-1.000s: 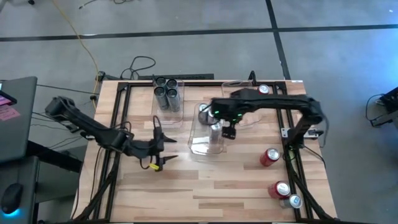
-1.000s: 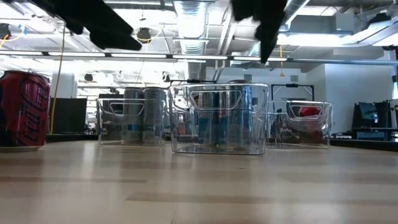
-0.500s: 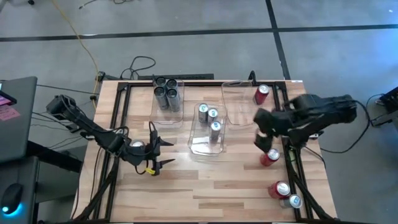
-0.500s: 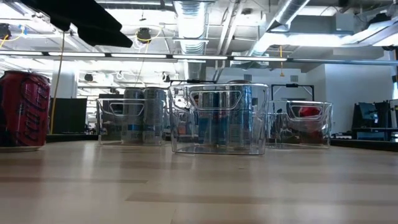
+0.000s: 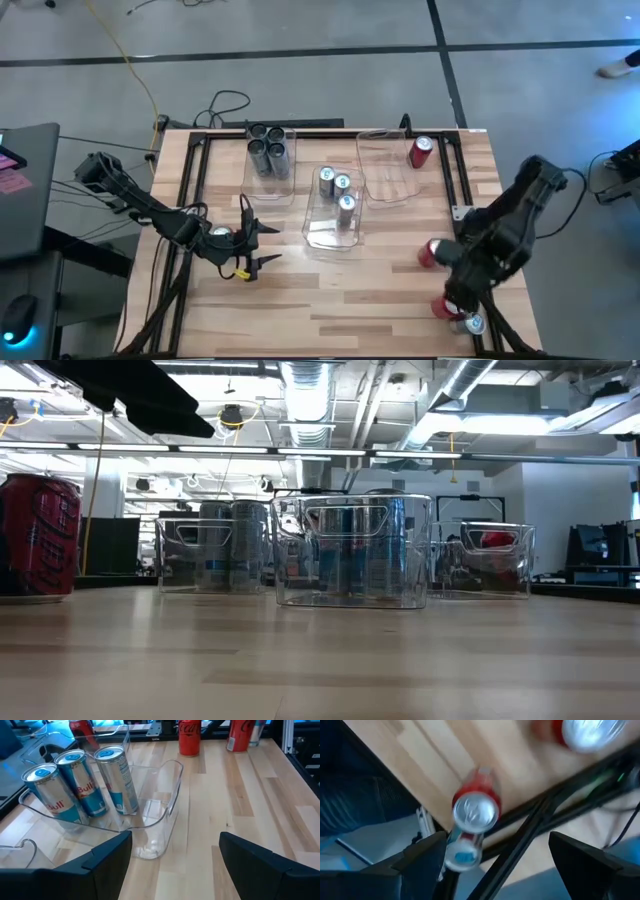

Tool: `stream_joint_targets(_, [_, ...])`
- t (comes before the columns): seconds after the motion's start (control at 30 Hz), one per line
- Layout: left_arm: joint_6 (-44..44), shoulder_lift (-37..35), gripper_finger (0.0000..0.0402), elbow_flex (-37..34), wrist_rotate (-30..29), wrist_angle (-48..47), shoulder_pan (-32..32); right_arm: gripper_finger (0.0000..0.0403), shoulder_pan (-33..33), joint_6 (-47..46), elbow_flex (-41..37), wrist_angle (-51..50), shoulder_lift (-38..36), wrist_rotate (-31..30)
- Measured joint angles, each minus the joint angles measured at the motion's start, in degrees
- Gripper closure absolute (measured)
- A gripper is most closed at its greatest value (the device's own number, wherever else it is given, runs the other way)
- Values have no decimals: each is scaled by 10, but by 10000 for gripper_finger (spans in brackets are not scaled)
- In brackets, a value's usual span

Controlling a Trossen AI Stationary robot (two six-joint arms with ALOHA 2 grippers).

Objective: Sort soda cans
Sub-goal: Put the blue soda can into the middle transparent bin

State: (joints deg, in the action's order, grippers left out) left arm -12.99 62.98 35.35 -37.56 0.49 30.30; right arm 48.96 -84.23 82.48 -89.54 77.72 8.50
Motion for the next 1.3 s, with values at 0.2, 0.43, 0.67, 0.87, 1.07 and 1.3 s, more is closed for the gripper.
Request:
stream_joint_targets(0.2, [21, 0, 104, 0, 0, 4, -5, 35, 55, -94, 0, 63, 34, 35])
stream_joint_targets(0.43, [55, 0, 104, 0, 0, 3, -27, 35, 71, -208, 0, 97, 58, 112])
stream_joint_targets(0.67, [84, 0, 104, 0, 0, 3, -40, 35, 77, -229, 0, 144, 88, 117])
stream_joint_targets(0.87, [102, 0, 104, 0, 0, 4, -50, 35, 81, -217, 0, 155, 133, 140])
stream_joint_targets(1.07, [110, 0, 104, 0, 1, 7, -64, 35, 80, -170, 0, 151, 167, 156])
stream_joint_targets(1.3, [131, 0, 104, 0, 38, 31, -82, 35, 72, -164, 0, 99, 170, 157])
